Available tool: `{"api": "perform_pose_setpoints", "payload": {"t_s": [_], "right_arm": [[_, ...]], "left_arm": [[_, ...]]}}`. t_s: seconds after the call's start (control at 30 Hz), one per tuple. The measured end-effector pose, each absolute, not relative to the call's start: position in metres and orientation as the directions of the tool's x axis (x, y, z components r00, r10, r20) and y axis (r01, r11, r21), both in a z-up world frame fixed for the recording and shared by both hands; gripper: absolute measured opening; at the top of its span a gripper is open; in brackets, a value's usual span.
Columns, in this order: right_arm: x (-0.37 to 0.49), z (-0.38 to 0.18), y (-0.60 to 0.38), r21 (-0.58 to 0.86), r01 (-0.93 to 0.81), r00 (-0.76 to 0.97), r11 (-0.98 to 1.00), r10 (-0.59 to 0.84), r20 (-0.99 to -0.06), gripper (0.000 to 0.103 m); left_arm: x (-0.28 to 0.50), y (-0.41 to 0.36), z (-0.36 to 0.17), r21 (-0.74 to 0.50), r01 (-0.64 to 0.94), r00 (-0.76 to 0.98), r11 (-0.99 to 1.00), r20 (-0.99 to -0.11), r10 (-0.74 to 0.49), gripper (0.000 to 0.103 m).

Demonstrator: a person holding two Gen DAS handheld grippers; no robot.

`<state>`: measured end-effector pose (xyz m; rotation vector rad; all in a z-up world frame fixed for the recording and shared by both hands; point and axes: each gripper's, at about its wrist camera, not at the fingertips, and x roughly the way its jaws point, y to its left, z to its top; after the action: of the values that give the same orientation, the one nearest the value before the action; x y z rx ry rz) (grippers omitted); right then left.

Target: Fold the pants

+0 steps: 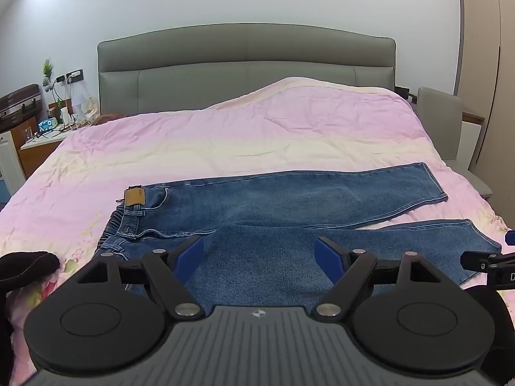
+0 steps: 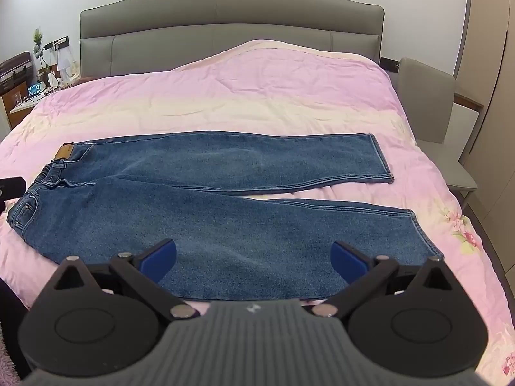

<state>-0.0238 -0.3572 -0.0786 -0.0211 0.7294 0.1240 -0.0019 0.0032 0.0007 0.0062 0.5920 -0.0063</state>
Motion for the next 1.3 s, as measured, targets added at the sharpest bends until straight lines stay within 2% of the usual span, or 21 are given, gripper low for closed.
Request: {"api": "perform_pose_setpoints", "payload": {"t_s": [0.83,1.07,1.3], "right_arm": [[-0.027,-0.076,-0.3631,0.038,-0.086,0.733,0.996,0.089,-0.675,0.098],[-0.0285,-0.0737,-0.3634,0.039,-0.085,0.762,0.996,0.091,-0.641,0.098],[-0.0283,-0.0751,-0.364,0.039,-0.077,0.746,0.996,0.084,-0.66,0.098]], "left_arm": [[-0.0001,0.003,-0.0033,0.014,0.006,0.819,1.0,-0.574,0.003,0.092],[0.0012,0.0005,-0.004,0.018,0.011,0.816,1.0,-0.578,0.002,0.092],[0.001,-0.0003,-0.0047,0.02,0.012,0.815,1.0,-0.579,0.002,0.092]]}}
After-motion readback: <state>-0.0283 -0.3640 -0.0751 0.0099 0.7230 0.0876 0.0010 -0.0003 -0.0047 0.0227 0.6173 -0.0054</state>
